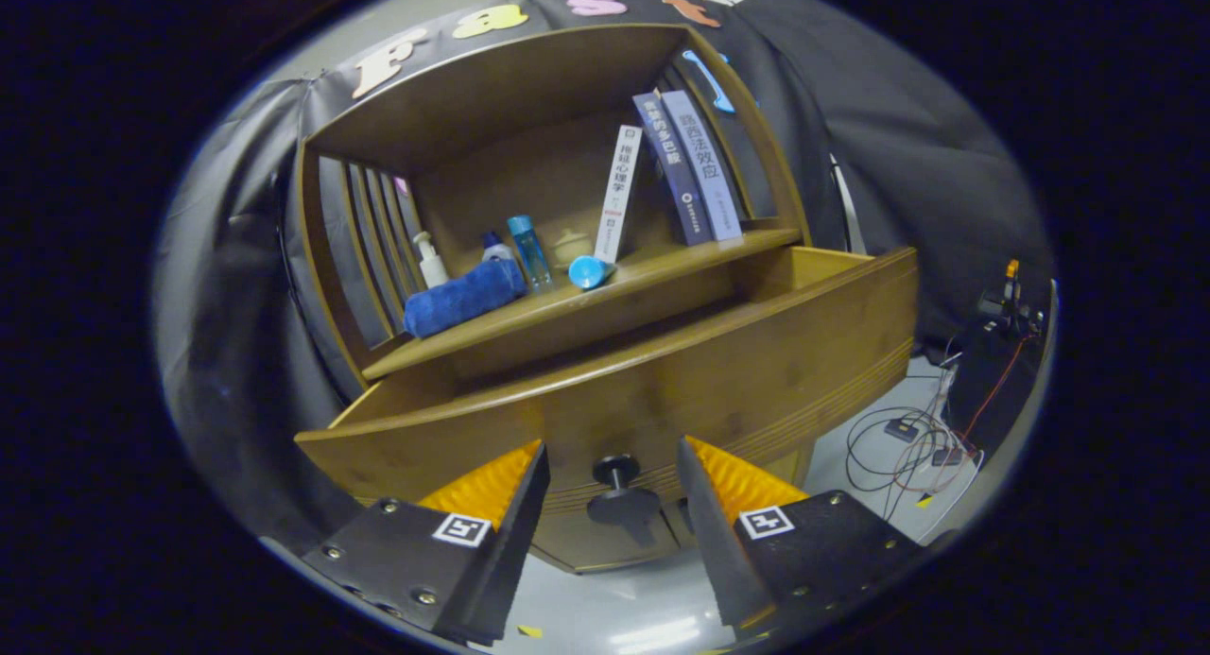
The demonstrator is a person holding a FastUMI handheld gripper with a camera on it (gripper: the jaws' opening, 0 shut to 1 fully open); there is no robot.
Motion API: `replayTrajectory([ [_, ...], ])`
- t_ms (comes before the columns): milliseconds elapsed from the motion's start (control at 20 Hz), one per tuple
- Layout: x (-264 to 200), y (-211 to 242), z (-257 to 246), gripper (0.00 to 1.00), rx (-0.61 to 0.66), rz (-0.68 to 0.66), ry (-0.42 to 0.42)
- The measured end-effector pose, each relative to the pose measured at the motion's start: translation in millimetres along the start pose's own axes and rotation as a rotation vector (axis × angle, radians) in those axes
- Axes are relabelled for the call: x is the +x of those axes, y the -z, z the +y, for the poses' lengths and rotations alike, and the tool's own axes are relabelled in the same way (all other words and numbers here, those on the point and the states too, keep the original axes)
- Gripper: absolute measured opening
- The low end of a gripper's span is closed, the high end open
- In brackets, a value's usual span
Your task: Pull open the drawer, take out the items inside it, and place them on the countertop above the cabinet.
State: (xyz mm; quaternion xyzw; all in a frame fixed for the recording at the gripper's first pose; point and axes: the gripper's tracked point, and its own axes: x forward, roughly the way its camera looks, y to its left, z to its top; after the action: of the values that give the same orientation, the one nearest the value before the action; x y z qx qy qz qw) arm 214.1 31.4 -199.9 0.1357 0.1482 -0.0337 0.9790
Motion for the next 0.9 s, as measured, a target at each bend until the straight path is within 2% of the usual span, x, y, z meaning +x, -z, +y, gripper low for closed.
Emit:
replayTrajectory([
  [350, 7.5, 0.7, 4.6, 0.80, -0.026, 0.013, -0.058],
  [600, 19.2, -8.2, 1.8, 0.80, -0.049, 0.014, -0.068],
  [750, 35.2, -13.2, 1.7, 0.80, -0.021, 0.013, -0.083],
  [900, 53.9, -16.8, 4.9, 0.80, -0.046, 0.021, -0.074],
])
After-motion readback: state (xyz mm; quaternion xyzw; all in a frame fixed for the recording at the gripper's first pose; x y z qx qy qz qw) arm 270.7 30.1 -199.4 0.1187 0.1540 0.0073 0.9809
